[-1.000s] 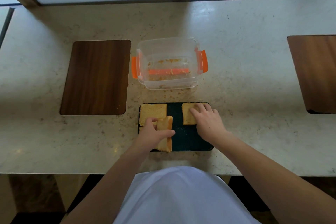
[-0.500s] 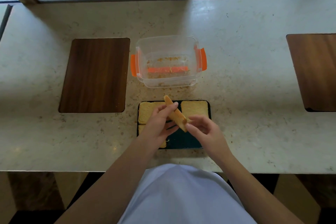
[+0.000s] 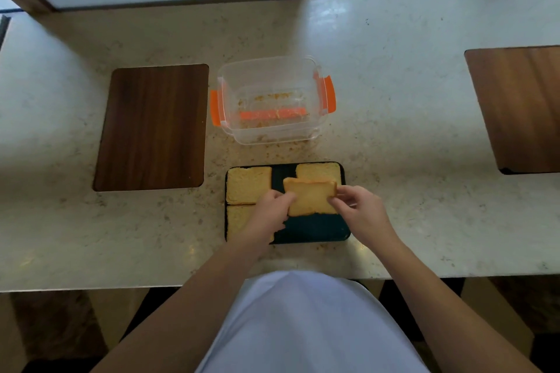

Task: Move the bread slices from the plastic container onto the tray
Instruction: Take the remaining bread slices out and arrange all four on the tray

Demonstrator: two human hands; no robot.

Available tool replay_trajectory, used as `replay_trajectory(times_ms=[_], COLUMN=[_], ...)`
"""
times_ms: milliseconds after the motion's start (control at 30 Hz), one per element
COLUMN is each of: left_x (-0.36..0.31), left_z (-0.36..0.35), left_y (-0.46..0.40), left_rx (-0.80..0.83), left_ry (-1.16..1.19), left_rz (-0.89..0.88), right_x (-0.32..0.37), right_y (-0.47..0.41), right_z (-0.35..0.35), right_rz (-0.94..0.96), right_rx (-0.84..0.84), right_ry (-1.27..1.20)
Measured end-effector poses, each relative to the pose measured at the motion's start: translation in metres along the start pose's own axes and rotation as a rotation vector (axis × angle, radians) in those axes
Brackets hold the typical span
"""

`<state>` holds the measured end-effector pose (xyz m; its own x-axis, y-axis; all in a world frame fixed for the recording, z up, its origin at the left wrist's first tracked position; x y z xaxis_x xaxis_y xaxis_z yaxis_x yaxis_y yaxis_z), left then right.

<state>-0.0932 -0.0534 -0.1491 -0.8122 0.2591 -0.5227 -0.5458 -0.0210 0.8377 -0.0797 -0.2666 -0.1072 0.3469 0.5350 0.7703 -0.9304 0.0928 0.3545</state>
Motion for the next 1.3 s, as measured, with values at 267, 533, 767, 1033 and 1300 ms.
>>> replay_trajectory(times_ms=[267, 533, 767, 1033, 1300], left_x=[0.017, 0.023, 0.015, -0.002, -0.002], left_z=[-0.025, -0.028, -0.022, -0.032, -0.033], left_y=[0.004, 0.002, 0.0, 0.004, -0.003], left_rx=[0.069, 0.07, 0.005, 0.001, 0.005], left_ry=[-0.278, -0.331, -0.331, -0.393, -0.485], left_rz=[-0.05, -0.049, -0.109, -0.225, -0.274], right_x=[-0.038, -0.05, -0.037, -0.024, -0.02], right_y=[0.005, 0.015, 0.014, 0.015, 0.013], right_z=[-0.007, -0.012, -0.014, -0.025, -0.03], right_rz=[-0.156, -0.168, -0.131, -0.063, -0.066], right_rx=[0.021, 0.048, 0.047, 0.124, 0.176], right_ry=[0.155, 0.294, 0.403, 0.519, 0.595])
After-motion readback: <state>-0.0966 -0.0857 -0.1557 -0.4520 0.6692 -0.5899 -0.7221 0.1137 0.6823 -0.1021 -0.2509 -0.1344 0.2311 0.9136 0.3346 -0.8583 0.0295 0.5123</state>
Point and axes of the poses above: each hand's wrist, its own y-axis away from the middle knuckle, its own z-axis out of the back of the hand, x = y × z, the point moved 10 cm from there along -y, towards the middle knuckle, and after that the axes turned 1 degree about -y, right-handed, at the moved point
